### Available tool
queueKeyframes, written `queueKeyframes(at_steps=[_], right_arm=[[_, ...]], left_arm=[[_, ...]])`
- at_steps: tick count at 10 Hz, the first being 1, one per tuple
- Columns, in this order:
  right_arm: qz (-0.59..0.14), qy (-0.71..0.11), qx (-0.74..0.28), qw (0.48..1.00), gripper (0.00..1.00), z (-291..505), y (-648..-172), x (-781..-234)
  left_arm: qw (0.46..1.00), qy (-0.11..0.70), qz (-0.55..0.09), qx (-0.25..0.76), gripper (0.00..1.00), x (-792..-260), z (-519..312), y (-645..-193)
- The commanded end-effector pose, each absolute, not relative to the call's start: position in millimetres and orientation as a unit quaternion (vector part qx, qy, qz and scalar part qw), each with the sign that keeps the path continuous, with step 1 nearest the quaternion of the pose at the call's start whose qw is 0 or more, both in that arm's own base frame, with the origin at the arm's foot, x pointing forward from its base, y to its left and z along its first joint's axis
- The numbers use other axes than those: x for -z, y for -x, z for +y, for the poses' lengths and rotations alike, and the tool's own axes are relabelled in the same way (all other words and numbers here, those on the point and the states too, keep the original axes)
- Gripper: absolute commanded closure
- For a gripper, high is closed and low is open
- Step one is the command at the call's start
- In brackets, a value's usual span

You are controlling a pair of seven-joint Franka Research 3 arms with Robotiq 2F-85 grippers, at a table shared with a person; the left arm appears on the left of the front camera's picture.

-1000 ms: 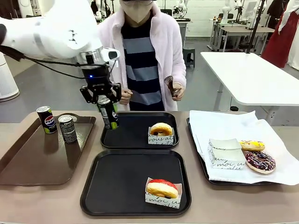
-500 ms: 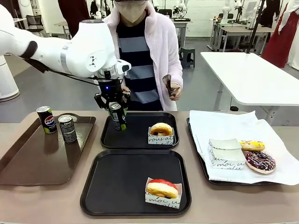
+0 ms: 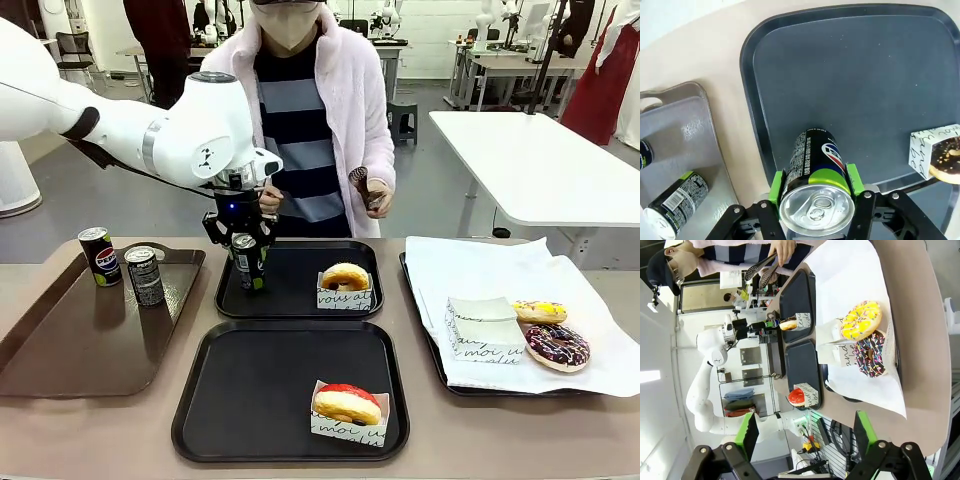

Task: Set up donuts and drinks on trays.
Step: Pick up one Pepsi coke and place it on the Flat Tray.

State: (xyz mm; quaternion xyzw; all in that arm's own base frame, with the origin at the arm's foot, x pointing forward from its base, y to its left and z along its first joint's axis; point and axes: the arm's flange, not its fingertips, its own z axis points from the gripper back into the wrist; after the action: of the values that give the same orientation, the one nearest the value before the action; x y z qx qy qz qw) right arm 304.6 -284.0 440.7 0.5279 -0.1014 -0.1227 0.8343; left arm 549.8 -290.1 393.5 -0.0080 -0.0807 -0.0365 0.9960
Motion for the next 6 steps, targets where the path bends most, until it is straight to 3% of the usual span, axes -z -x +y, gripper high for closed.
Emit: queueKeyframes(at_steps=[1,2,6], right_arm=[[-0.107,-0.533,0.119,0.831,0.00,-284.2,-304.5,-440.2],[-0.107,-0.533,0.119,0.831,0.00,-284.2,-304.5,-440.2],[-0.107,-0.533,0.119,0.831,0.00,-284.2,-304.5,-440.2]], left_arm=[[0.996,-0.008,-0.090,0.025,0.31,-392.4,-294.9,-549.3],[0.996,-0.006,-0.086,0.027,0.00,-393.2,-294.8,-547.3],[0.997,0.002,-0.077,0.028,0.00,-402.2,-292.0,-542.0]])
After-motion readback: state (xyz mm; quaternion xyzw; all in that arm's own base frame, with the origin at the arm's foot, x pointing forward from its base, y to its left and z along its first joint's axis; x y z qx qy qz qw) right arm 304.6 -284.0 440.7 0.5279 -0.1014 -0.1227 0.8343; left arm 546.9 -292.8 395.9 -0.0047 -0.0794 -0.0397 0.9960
